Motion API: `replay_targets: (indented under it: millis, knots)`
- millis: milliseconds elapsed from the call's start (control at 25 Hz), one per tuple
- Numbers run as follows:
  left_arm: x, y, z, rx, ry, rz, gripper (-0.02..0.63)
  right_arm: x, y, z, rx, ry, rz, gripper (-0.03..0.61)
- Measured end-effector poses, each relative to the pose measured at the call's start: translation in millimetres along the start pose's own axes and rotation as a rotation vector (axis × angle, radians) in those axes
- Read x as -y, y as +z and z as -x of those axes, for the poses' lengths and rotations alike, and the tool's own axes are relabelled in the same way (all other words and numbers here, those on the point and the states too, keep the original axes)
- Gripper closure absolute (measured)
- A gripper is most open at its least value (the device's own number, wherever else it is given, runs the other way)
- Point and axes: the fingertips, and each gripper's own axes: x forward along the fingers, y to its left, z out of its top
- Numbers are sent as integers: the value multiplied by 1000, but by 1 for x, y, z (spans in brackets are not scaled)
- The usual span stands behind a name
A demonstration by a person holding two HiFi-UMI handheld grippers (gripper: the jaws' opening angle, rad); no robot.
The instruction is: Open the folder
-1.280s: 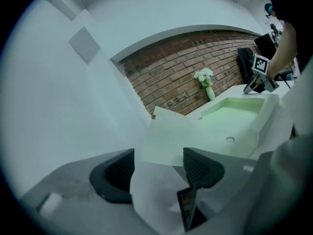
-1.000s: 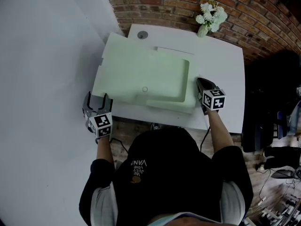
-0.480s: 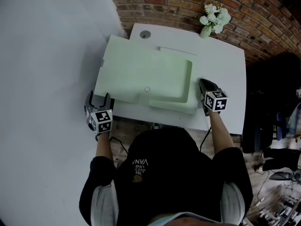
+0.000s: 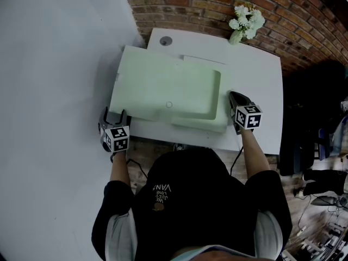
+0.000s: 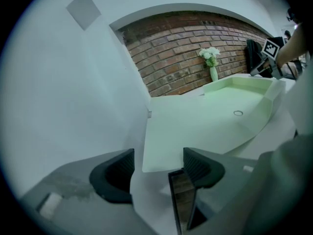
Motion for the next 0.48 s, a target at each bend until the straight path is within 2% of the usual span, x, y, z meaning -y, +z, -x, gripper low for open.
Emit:
replay_targets:
  millis: [480]
  knots:
    - [10,-26,-24,-84,-41,17,305,0,0,0,2,-6,-5,578]
